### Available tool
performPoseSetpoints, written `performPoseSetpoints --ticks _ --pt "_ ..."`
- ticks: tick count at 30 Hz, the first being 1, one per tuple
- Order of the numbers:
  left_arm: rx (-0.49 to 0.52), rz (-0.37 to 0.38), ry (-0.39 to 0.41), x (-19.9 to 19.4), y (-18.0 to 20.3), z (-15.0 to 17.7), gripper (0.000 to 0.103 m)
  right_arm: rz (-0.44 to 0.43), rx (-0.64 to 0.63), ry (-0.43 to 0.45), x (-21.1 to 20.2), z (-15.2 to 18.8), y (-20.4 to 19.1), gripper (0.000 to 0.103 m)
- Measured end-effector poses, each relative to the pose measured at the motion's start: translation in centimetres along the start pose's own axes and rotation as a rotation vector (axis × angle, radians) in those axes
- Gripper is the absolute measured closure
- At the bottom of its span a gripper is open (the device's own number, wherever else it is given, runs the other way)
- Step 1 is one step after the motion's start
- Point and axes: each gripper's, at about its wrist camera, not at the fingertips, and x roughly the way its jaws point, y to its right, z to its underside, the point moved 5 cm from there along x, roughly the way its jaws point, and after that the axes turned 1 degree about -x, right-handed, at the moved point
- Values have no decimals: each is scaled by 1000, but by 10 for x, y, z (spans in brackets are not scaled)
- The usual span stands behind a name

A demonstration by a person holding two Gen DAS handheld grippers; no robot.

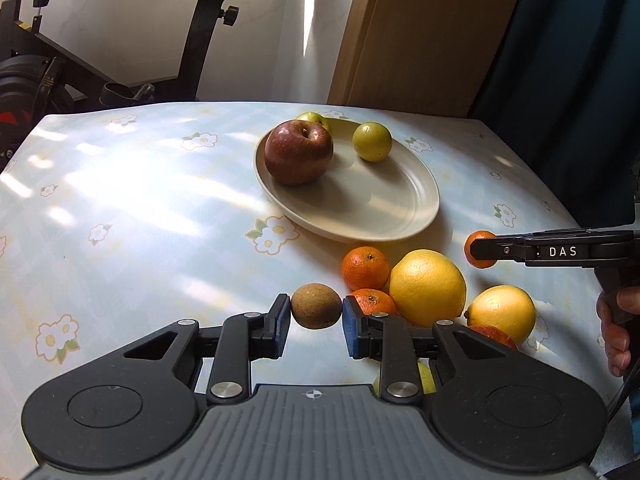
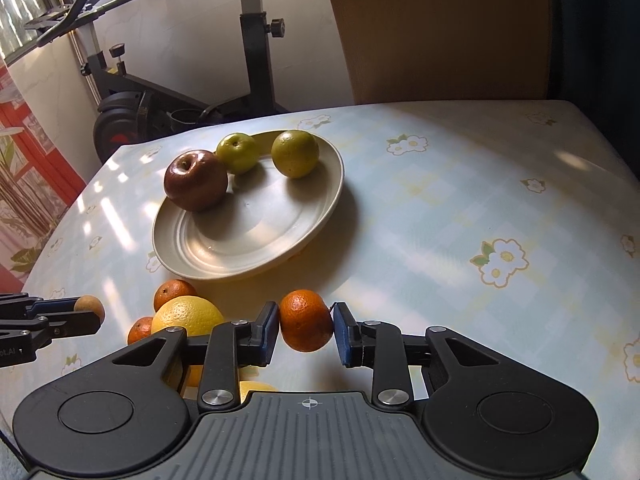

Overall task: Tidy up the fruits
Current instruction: 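Close the left tool on the kiwi while the right tool grasps the orange, then carry the kiwi and orange onto the cream plate and open both tools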

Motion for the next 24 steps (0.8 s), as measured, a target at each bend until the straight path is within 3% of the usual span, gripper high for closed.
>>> performPoseSetpoints --ticks 8,13,24 --pt "30 6 52 -7 0 -34 73 -13 -34 33 -7 -25 2 76" --pt "62 0 71 8 2 -62 73 -24 -123 52 -1 -50 -8 76" --pt "108 -5 -18 71 3 -81 73 9 -285 8 57 -80 -21 76"
